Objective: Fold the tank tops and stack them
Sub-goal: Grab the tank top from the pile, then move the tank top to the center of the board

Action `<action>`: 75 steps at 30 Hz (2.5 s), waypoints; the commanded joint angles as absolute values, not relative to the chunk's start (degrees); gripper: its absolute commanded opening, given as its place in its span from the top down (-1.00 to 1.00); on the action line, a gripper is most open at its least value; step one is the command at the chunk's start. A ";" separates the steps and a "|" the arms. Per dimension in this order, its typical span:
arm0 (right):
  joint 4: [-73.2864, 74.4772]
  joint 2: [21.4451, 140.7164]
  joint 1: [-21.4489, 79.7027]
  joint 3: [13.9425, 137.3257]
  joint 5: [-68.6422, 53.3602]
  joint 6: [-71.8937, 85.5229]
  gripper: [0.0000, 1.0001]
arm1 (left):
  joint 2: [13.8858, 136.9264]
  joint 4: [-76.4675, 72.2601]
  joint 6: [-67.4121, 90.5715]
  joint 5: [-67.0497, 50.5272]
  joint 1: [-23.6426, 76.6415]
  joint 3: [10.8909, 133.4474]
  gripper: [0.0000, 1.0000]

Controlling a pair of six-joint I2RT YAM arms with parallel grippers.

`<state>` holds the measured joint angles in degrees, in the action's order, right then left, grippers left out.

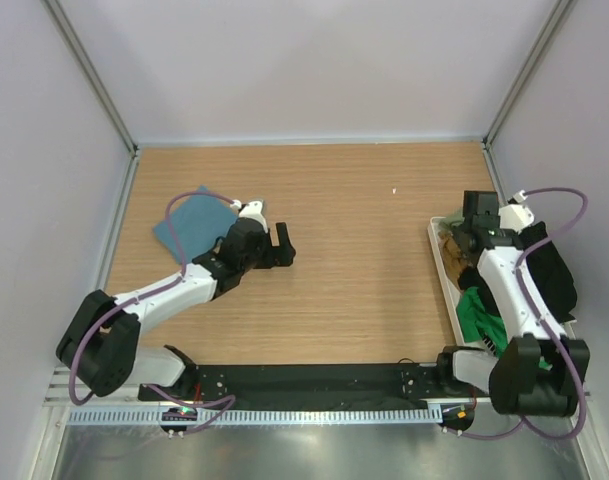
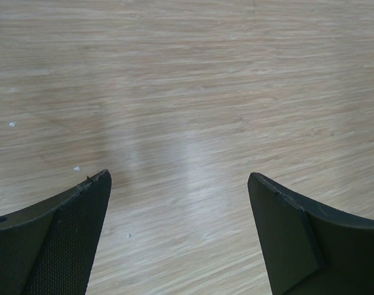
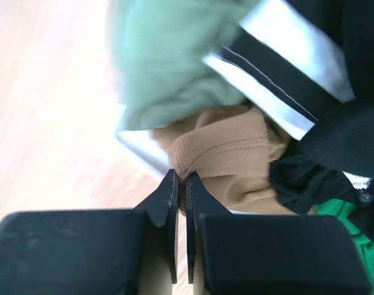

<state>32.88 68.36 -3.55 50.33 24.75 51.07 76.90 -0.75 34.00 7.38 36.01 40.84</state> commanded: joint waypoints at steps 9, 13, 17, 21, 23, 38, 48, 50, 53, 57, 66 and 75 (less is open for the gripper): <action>28.13 51.94 -3.52 78.02 8.80 40.69 0.98 | 70.49 -13.88 32.61 3.52 36.12 36.21 -0.83; 27.15 55.88 -3.52 92.69 4.05 40.95 0.98 | 70.05 -13.80 31.91 3.34 36.12 36.04 -0.83; 29.97 67.72 -3.52 111.48 -14.34 44.72 0.97 | 70.49 -12.75 31.55 4.39 36.12 36.74 -0.84; 25.94 71.98 -3.52 115.75 -23.47 50.01 0.98 | 68.39 -12.30 31.64 8.95 36.12 35.60 -0.89; 25.75 71.98 -3.52 116.45 -23.29 49.66 0.97 | 67.42 -12.04 31.81 10.36 36.12 34.98 -0.90; 40.85 86.91 27.49 122.16 -24.09 36.13 0.98 | 53.70 -8.36 36.13 31.90 36.04 29.09 -0.99; 44.82 86.67 36.47 127.63 -20.95 28.40 0.97 | 48.08 -3.60 37.79 37.09 36.04 28.57 -0.99; 46.57 83.95 36.13 122.89 -12.10 26.90 0.98 | 47.38 -3.60 37.71 36.91 36.04 28.48 -0.99; 47.03 80.96 32.09 112.18 -1.18 28.21 0.98 | 47.11 -3.43 37.71 37.18 36.04 28.39 -0.99; 41.41 72.89 24.27 92.59 10.70 28.39 0.98 | 47.72 -3.34 37.79 37.00 36.04 28.83 -0.99; 35.16 66.97 23.80 69.36 6.35 20.49 -0.23 | 52.47 -4.22 38.32 35.69 36.04 29.97 -0.99; 34.02 81.11 34.89 64.43 11.34 22.41 -0.30 | 60.10 -7.38 39.03 30.42 35.77 30.75 -0.99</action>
